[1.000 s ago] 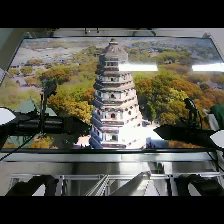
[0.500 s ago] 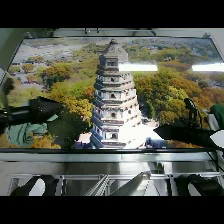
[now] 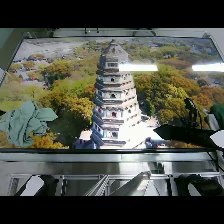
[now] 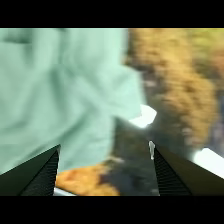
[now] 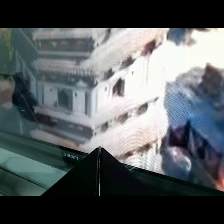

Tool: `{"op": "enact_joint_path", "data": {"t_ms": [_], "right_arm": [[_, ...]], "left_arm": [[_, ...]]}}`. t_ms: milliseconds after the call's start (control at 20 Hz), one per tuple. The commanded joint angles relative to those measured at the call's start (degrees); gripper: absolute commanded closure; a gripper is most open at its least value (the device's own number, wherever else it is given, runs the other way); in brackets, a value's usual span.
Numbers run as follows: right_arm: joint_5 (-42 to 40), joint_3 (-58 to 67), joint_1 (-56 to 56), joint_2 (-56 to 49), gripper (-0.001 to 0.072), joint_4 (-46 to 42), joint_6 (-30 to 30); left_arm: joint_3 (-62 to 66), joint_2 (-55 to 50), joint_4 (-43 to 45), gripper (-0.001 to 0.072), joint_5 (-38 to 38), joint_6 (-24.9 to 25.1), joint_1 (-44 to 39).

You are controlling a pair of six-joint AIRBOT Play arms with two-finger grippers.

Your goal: Fold the shirts.

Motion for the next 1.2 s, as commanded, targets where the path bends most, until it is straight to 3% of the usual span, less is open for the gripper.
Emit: {"op": "enact_joint_path", "data": {"t_ms": [0,300,550,600,750,950,1150], "right_arm": [[0.0,0.0,0.1,0.0,0.0694,0.0,0.0],[0.0,0.0,0.1,0.0,0.0694,0.0,0.0],[0.0,0.0,0.1,0.0,0.0694,0.0,0.0],[0.0,0.0,0.1,0.0,0.0694,0.0,0.0],[0.0,0.0,0.1,0.0,0.0694,0.0,0.0],[0.0,0.0,0.1,0.0,0.0694,0.0,0.0],[0.0,0.0,0.1,0.0,0.0694,0.0,0.0]], "left_arm": [[4.1,-9.4,8.9,0.0089,2.2,-0.5,1.9],[10.9,-26.8,8.8,0.009,2.2,1.3,2.1],[17.7,-37.8,8.0,0.0092,-2.9,2.7,2.0],[18.6,-39.2,8.0,0.0148,-4.5,2.7,2.0],[20.7,-42.1,1.6,0.0708,-10.8,6.8,2.0],[20.7,-39.5,-11.0,0.0706,-13.1,7.7,0.1],[20.8,-28.8,-52.7,0.0704,-19.1,13.1,-11.1]]}}
